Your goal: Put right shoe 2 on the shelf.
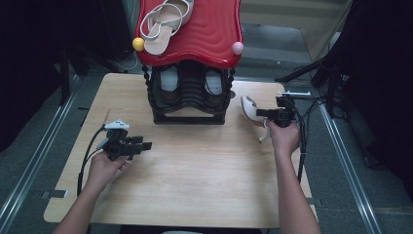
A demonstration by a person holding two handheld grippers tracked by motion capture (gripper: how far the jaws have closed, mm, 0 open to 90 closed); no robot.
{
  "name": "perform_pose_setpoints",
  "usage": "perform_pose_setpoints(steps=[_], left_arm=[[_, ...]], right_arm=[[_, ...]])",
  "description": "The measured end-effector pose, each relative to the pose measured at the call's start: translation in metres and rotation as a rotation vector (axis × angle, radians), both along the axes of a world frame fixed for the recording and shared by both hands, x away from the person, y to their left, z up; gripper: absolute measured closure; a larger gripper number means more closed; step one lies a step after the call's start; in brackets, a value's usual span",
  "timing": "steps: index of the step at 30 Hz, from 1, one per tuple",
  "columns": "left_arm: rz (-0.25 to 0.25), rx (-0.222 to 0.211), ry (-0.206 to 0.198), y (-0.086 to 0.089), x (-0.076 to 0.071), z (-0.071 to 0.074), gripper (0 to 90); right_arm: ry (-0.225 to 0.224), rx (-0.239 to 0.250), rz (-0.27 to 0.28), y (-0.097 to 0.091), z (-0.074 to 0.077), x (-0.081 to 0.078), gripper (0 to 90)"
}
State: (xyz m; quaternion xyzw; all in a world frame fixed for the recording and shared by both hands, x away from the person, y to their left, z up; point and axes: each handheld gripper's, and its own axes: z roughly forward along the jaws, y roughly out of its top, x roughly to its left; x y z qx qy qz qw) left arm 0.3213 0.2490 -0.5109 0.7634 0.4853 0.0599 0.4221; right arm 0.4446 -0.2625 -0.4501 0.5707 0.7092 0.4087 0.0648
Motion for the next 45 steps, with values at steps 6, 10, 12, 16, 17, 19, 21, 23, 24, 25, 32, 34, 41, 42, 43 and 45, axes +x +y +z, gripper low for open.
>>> perform_pose_setpoints(steps=[6,10,12,16,17,19,21,23,24,25,32,34,41,42,43,45], left_arm=[[-0.003,0.003,-0.001,0.000,0.000,0.000,44.5],[-0.006,0.002,-0.001,0.000,0.000,0.000,44.5],[-0.004,-0.001,-0.004,0.000,0.000,0.000,44.5],[-0.007,0.000,-0.003,-0.001,0.000,0.001,44.5],[-0.007,-0.003,-0.004,-0.001,0.000,0.000,44.5],[-0.008,-0.001,-0.005,-0.001,0.000,0.000,44.5],[-0.012,0.002,-0.002,-0.002,0.000,0.000,44.5],[-0.014,0.001,-0.003,-0.002,0.000,0.000,44.5],[-0.012,-0.002,-0.003,-0.003,-0.001,0.000,44.6],[-0.011,-0.001,-0.004,-0.003,-0.001,0.000,44.6],[-0.015,0.000,-0.001,-0.003,-0.001,0.001,44.5],[-0.020,0.002,-0.003,-0.004,-0.001,0.001,44.6],[-0.014,-0.005,-0.006,-0.005,-0.001,0.001,44.6],[-0.014,-0.004,-0.005,-0.006,-0.001,0.001,44.6],[-0.016,-0.004,-0.005,-0.006,-0.001,0.001,44.6],[-0.016,-0.003,-0.005,-0.006,-0.001,0.001,44.6]], right_arm=[[-0.003,0.054,0.005,0.002,0.014,0.003,88.4],[-0.009,0.059,0.012,0.006,0.028,0.005,88.4],[-0.013,0.067,0.014,0.008,0.037,0.006,88.4],[-0.037,0.077,0.015,0.012,0.055,0.008,88.4],[-0.043,0.077,0.014,0.013,0.060,0.008,88.4],[-0.052,0.081,0.011,0.016,0.069,0.009,88.4],[-0.067,0.088,0.012,0.017,0.078,0.011,88.4],[-0.072,0.096,0.011,0.019,0.087,0.012,88.4],[-0.075,0.101,0.010,0.019,0.091,0.013,88.4],[-0.078,0.105,0.011,0.020,0.096,0.013,88.3],[-0.110,0.122,-0.001,0.024,0.126,0.017,88.3],[-0.119,0.132,-0.005,0.024,0.135,0.018,88.3],[-0.156,0.142,-0.012,0.030,0.166,0.020,88.3],[-0.158,0.143,-0.016,0.031,0.171,0.020,88.3],[-0.163,0.139,-0.014,0.032,0.176,0.020,88.3],[-0.176,0.134,-0.012,0.034,0.186,0.021,88.3]])
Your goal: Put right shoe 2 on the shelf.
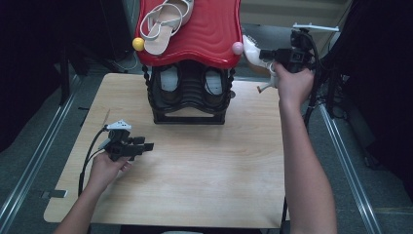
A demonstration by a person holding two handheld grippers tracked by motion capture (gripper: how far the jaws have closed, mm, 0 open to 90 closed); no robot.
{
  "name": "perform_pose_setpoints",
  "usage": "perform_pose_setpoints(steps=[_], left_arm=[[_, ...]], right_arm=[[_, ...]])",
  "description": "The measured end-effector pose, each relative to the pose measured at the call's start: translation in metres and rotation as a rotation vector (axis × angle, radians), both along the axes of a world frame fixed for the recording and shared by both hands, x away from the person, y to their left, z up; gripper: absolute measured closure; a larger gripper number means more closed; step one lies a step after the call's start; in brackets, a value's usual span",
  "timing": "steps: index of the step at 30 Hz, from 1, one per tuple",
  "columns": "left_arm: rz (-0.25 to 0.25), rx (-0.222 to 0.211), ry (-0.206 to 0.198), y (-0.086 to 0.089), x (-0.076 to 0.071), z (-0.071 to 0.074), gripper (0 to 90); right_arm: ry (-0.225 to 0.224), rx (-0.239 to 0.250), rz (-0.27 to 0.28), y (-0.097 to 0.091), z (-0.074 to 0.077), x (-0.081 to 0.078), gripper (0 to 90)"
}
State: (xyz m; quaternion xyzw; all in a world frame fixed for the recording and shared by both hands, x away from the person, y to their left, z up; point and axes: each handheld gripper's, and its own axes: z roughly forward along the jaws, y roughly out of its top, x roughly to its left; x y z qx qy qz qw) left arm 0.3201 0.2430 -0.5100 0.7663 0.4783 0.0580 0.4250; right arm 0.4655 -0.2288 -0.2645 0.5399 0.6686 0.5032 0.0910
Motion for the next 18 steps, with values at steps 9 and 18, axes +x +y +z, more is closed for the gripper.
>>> perform_pose_setpoints(steps=[9,18], left_arm=[[-0.007,0.005,0.005,-0.001,0.000,0.000,44.5],[-0.013,0.003,0.012,-0.002,0.000,0.000,44.4]], right_arm=[[-0.040,-0.004,-0.013,0.009,0.049,0.001,88.3],[-0.100,0.013,-0.027,0.021,0.098,0.000,88.3]])
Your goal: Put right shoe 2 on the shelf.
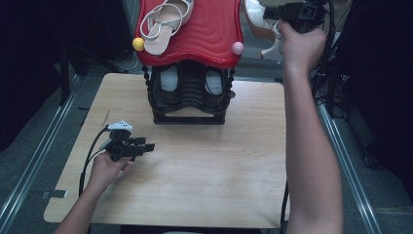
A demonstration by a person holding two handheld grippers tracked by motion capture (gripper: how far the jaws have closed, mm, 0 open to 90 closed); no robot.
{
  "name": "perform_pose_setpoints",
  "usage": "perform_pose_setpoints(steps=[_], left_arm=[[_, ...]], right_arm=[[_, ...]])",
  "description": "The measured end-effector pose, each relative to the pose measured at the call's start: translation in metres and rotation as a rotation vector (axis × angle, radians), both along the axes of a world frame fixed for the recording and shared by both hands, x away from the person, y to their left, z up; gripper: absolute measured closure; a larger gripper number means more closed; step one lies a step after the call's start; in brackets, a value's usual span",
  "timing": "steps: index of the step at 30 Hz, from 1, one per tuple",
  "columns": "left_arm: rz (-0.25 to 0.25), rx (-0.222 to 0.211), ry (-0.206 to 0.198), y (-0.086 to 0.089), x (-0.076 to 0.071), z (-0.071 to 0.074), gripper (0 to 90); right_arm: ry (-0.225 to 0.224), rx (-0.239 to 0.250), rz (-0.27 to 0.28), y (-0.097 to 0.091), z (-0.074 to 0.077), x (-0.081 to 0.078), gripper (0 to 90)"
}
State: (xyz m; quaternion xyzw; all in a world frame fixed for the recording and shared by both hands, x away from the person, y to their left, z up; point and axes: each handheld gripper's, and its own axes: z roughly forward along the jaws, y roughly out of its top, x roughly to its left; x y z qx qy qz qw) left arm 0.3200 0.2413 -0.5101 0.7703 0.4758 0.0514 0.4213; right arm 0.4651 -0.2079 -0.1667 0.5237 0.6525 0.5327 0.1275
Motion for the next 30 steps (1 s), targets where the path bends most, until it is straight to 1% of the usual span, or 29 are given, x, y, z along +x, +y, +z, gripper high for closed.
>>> perform_pose_setpoints(steps=[3,5,9,12,14,16,17,19,22,24,26,28,30], left_arm=[[0.000,0.000,-0.001,0.000,0.000,0.000,44.4],[-0.002,-0.001,-0.001,0.000,0.000,0.000,44.4],[-0.005,-0.002,0.000,0.000,0.000,0.000,44.5],[-0.005,-0.004,-0.004,0.000,0.000,0.000,44.4],[-0.007,-0.008,-0.005,0.000,0.000,0.001,44.4],[-0.006,-0.010,-0.006,0.000,0.000,0.000,44.5],[-0.010,-0.010,-0.002,0.001,0.000,0.000,44.4],[-0.014,-0.004,0.003,0.001,0.000,0.000,44.5],[-0.010,-0.004,-0.005,0.001,0.000,0.000,44.5],[-0.010,-0.005,-0.002,0.001,0.000,0.000,44.5],[-0.011,-0.003,-0.004,0.001,0.000,0.000,44.4],[-0.013,-0.001,-0.002,0.000,0.000,0.000,44.5],[-0.015,0.003,-0.003,0.000,0.000,0.000,44.4]], right_arm=[[-0.014,0.010,0.001,0.005,0.011,0.000,88.3],[-0.027,0.004,0.001,0.011,0.019,0.000,88.3],[-0.062,0.015,0.008,0.024,0.032,0.000,88.3],[-0.069,0.024,0.016,0.037,0.038,0.003,88.3],[-0.076,0.019,0.020,0.047,0.040,0.006,88.3],[-0.087,0.011,0.025,0.057,0.040,0.009,88.3],[-0.093,-0.001,0.023,0.062,0.039,0.010,88.2],[-0.093,-0.016,0.013,0.070,0.035,0.013,88.3],[-0.090,-0.044,0.016,0.081,0.028,0.015,88.2],[-0.078,-0.042,0.029,0.088,0.022,0.016,88.2],[-0.067,-0.018,0.054,0.093,0.017,0.016,88.2],[-0.072,-0.037,0.055,0.099,0.015,0.013,88.2],[-0.073,-0.038,0.059,0.103,0.013,0.012,88.2]])
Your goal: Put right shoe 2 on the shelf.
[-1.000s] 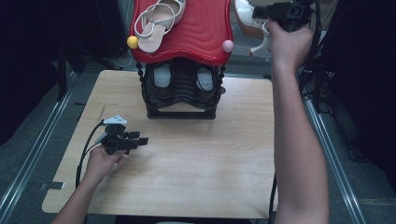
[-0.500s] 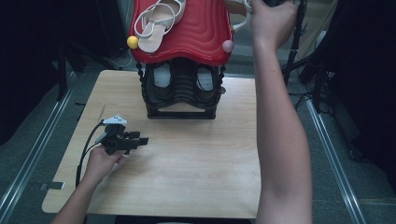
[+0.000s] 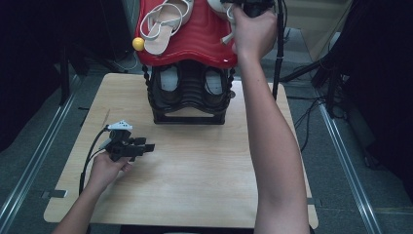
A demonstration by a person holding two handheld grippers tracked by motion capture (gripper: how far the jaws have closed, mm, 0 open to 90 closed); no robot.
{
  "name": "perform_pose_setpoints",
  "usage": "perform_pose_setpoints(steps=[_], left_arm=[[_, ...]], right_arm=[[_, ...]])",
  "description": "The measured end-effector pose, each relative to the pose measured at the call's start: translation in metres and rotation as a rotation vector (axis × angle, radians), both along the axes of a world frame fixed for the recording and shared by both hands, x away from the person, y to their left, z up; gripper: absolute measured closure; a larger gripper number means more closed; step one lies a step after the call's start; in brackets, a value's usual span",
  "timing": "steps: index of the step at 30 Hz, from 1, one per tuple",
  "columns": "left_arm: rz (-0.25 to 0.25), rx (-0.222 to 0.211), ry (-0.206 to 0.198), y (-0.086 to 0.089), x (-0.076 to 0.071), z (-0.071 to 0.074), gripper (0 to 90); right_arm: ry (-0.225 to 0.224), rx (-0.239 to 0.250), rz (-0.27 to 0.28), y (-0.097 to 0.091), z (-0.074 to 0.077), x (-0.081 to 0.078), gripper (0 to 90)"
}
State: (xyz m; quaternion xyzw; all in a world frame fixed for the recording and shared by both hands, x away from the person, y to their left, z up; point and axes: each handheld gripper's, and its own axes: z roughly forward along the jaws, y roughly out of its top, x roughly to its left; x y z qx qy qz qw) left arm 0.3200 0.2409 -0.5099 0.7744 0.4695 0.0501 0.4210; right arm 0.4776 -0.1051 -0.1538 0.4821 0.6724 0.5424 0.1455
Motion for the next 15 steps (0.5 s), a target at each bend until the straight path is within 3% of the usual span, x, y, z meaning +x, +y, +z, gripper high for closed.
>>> perform_pose_setpoints(steps=[15], left_arm=[[0.001,-0.004,-0.002,0.001,0.000,0.000,44.4]], right_arm=[[0.014,0.025,0.060,0.023,-0.025,0.003,88.0]])
